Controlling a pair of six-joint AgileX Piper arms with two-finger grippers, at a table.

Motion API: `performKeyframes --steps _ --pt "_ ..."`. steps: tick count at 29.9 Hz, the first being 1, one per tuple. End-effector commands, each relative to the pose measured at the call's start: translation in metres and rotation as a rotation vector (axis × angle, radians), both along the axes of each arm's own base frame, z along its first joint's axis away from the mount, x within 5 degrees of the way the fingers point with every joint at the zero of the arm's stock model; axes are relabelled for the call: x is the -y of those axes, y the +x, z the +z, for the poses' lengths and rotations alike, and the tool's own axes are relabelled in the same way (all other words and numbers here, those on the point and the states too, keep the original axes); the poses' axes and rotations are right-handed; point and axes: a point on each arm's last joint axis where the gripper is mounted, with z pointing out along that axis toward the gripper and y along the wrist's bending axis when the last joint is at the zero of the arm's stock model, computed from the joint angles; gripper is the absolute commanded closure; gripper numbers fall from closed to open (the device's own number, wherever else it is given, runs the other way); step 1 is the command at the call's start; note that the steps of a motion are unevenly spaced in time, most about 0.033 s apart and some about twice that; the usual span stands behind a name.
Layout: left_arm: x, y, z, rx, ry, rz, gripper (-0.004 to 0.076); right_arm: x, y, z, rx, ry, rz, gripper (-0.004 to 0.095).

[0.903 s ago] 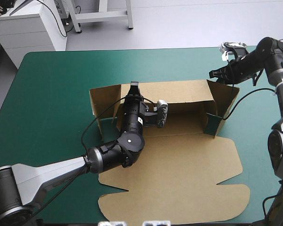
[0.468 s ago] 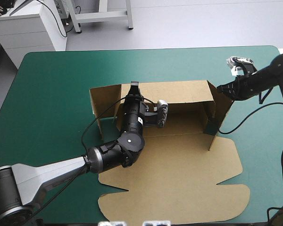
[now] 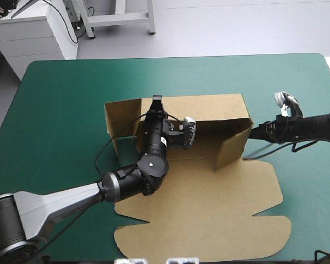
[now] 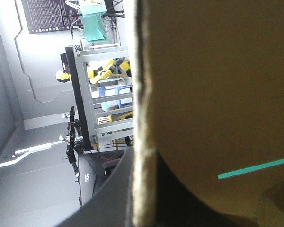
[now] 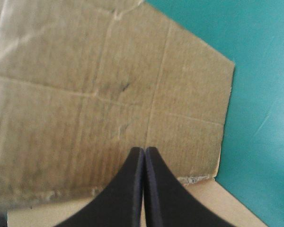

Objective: Fold the box

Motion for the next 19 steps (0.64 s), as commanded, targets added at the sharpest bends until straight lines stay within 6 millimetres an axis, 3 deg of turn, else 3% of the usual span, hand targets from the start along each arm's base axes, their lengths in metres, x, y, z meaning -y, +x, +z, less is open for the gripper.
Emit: performKeyframes --steps 1,6,11,19 --pt "-0.005 -0.003 0.028 0.094 -0.038 0.008 0.0732 -0.011 -0.016 0.016 0.140 0.089 0.058 0.0928" --pt "-0.005 -0.003 0.028 0.093 -0.038 0.007 0.0732 -0.017 -0.034 0.011 0.283 0.015 0.143 0.0925" --pt "-0.005 -0.003 0.028 0.093 -0.038 0.005 0.0732 -0.016 -0.038 0.020 0.379 -0.079 0.090 0.0922" --pt "-0.005 -0.003 0.028 0.092 -0.039 0.003 0.0732 -0.019 -0.044 0.023 0.399 -0.068 0.159 0.0863"
